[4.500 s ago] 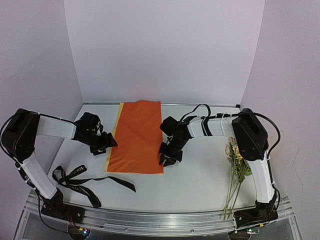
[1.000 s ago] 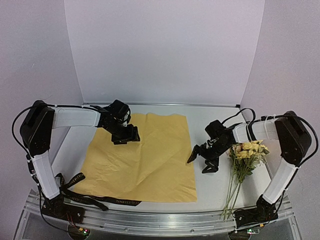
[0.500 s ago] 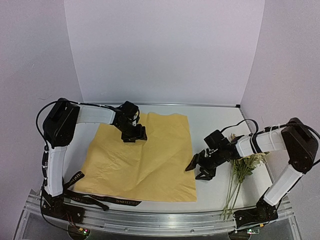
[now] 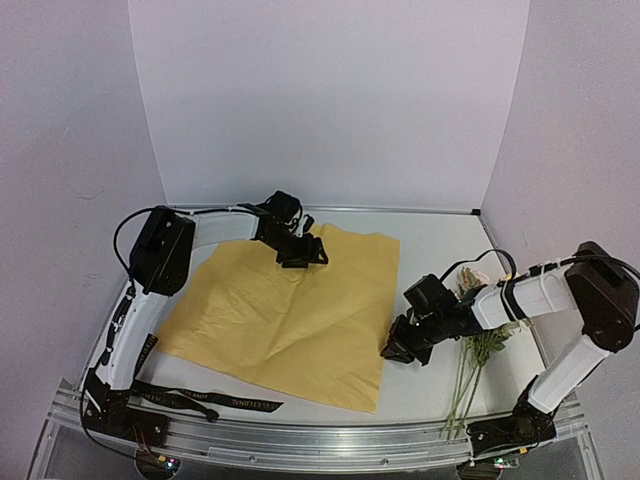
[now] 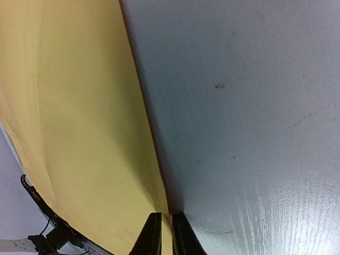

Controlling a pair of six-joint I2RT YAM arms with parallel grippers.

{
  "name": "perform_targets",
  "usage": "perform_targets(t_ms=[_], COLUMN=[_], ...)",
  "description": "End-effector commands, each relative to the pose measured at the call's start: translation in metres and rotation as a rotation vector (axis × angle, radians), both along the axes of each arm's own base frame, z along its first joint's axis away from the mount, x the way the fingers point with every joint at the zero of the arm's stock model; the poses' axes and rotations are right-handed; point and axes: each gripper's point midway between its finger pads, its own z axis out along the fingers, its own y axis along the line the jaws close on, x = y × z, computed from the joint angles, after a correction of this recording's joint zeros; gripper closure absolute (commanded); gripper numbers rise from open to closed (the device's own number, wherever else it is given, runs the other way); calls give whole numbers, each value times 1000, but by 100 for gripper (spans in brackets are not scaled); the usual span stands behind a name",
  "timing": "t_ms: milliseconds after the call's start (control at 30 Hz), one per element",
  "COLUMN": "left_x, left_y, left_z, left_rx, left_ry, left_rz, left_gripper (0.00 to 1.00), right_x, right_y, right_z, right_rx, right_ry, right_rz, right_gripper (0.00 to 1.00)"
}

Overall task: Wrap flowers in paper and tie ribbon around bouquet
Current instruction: Adjust the flattened wrapping paper at the center of the board.

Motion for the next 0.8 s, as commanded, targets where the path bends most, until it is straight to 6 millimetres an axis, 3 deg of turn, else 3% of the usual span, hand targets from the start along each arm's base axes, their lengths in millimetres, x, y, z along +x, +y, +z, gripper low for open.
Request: perform_targets(t_ms=[0, 133, 267, 467, 667, 767], left_x=[-9, -14, -5, 12, 14, 16], left_y=[-34, -60, -74, -73, -72, -70], left_z=[12, 16, 34, 71, 91, 99], left_rx=[-96, -142, -176, -205, -228, -232], left_ry=[-5, -22, -75, -168, -207, -213], left_rz=[-115, -179, -183, -174, -192, -179], left_gripper=[29, 28, 22, 11, 10, 11], right_x=[8, 9, 9, 14, 25, 23], right_y=[-4, -4, 5, 16, 50, 57], right_z=[-1, 2, 6, 12, 25, 28], right_rx=[-51, -68, -75, -85, -26, -21], right_ry=[-40, -66, -92, -129, -139, -144], right_rz=[-41, -51, -35, -41, -35, -38], right_gripper=[99, 100, 100, 100, 100, 100])
